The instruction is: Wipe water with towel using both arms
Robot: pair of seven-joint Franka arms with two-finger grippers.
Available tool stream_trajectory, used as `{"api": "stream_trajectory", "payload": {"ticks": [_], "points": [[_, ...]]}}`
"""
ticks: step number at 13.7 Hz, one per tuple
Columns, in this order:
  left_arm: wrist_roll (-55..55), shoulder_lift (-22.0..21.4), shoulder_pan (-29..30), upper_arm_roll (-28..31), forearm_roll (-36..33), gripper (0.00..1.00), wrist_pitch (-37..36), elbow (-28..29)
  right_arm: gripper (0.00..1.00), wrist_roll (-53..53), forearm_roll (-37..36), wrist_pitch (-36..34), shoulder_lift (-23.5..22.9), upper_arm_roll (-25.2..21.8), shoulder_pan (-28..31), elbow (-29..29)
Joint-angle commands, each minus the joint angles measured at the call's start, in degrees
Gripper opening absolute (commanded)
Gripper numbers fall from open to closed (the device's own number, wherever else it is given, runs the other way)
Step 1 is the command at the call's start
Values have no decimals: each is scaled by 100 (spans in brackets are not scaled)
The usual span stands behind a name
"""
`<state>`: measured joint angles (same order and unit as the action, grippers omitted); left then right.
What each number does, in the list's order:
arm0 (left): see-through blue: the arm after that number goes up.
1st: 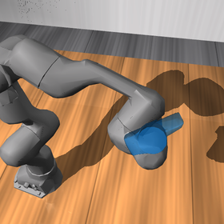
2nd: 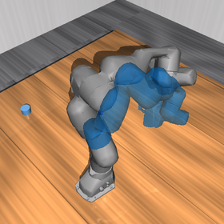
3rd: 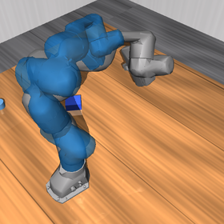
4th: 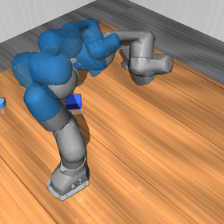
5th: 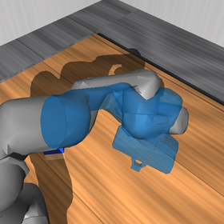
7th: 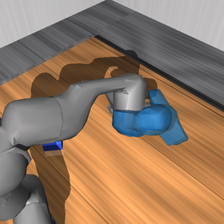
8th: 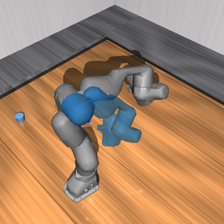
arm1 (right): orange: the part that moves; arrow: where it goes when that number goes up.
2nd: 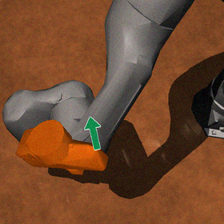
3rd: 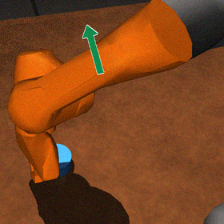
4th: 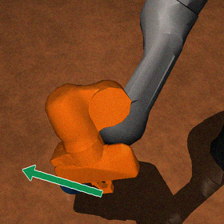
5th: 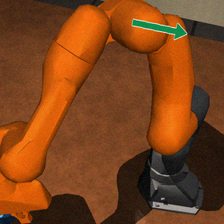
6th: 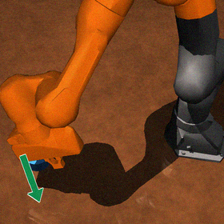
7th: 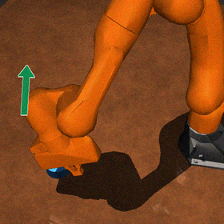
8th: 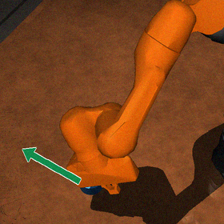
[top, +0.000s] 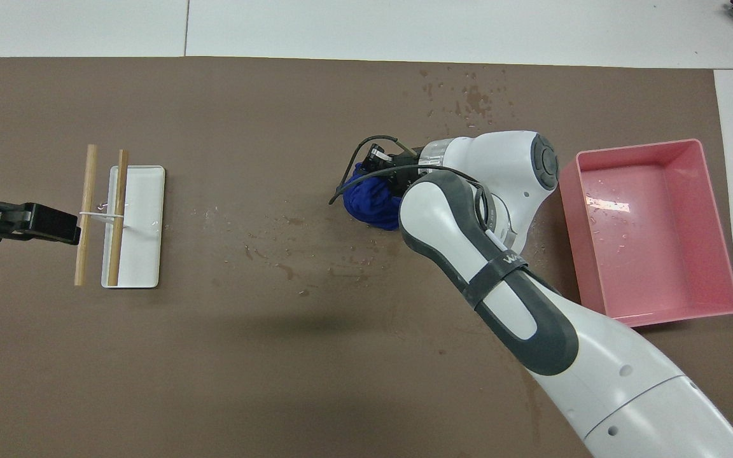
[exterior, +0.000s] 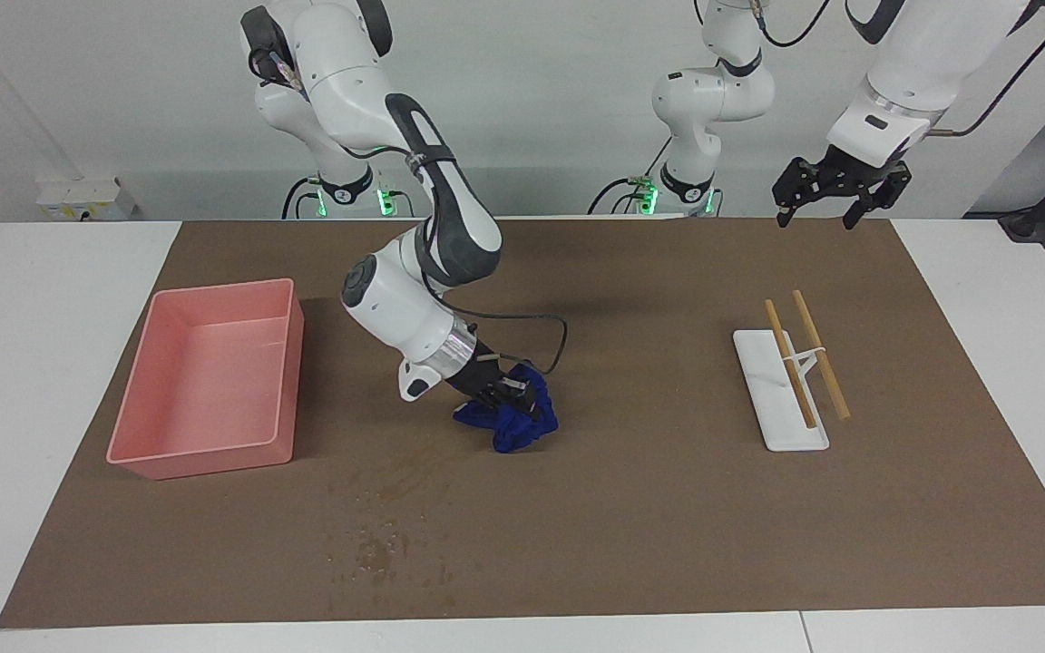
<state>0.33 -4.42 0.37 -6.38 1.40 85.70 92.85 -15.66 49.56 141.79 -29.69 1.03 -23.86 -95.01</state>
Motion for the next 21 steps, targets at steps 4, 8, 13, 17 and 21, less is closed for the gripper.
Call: {"api": "stream_trajectory", "payload": {"ticks": [4,8,13,17,21], "points": [[37,-129,7,32,71,100,0,137,0,1597,-1597,-510,-168,12,381,579],[37,-129,7,41,71,100,0,137,0,2986,-2107,-1144,-239,12,803,1001],[37,-129,7,32,71,100,0,137,0,4744,-3073,-2040,-222,12,1216,1467],[37,-129,7,32,71,100,0,137,0,5676,-3672,-2611,-160,12,1471,1810],[37,-129,7,32,71,100,0,137,0,6485,-4024,-3086,-46,29,1769,2039]]}}
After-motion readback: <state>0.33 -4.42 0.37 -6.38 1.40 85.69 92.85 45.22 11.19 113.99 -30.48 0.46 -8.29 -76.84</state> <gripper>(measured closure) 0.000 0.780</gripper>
